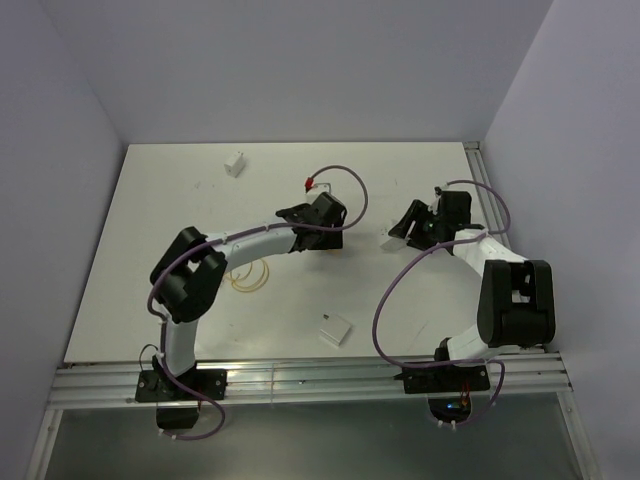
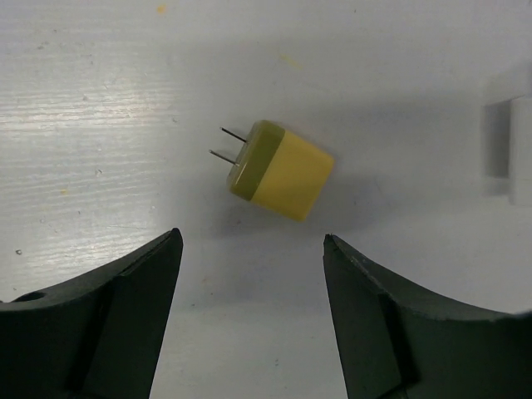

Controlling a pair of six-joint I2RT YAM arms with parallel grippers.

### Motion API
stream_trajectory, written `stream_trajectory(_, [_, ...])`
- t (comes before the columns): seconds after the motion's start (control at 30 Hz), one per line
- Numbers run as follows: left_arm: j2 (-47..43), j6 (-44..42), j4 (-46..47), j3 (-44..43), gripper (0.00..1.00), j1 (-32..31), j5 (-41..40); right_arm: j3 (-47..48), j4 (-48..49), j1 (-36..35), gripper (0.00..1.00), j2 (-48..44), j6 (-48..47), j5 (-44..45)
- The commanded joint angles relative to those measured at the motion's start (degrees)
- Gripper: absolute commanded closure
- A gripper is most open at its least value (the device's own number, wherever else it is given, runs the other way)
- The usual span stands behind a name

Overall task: Insert the plug
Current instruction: Adjust the socket at the center of the board.

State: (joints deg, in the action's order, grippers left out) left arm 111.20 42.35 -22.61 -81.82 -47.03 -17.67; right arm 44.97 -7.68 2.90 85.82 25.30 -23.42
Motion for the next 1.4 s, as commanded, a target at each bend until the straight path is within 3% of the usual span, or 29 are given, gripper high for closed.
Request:
stream_trajectory(0.0, [2.70, -2.18, -2.08, -4.04, 0.26, -1.58, -6.32, -1.99, -1.81, 0.62, 0.93, -0.30, -0.78, 3.38])
stream_trajectory(0.5, [9.29, -4.73, -1.91, -11.33, 0.28, -4.57, -13.17, -3.13, -1.45, 3.08, 0.91, 2.24, 0.63, 4.34])
stream_trajectory(0.87, [11.85, -6.49, -1.91, -13.27, 0.29, -4.92, -13.71, -4.37, -1.37, 4.40, 0.73, 2.68, 0.45, 5.40])
stream_trajectory(1.0, [12.73, -6.93, -2.18, -13.89, 0.30, -4.92, -13.79, -4.63, -1.20, 4.57, 0.72, 3.04, 0.63, 5.14])
stream_trajectory(1.37, [12.90, -6.75, -1.03, -12.23, 0.43, -4.92, -12.13, -3.49, -3.30, 4.40, 0.73, 0.32, -0.43, 4.87])
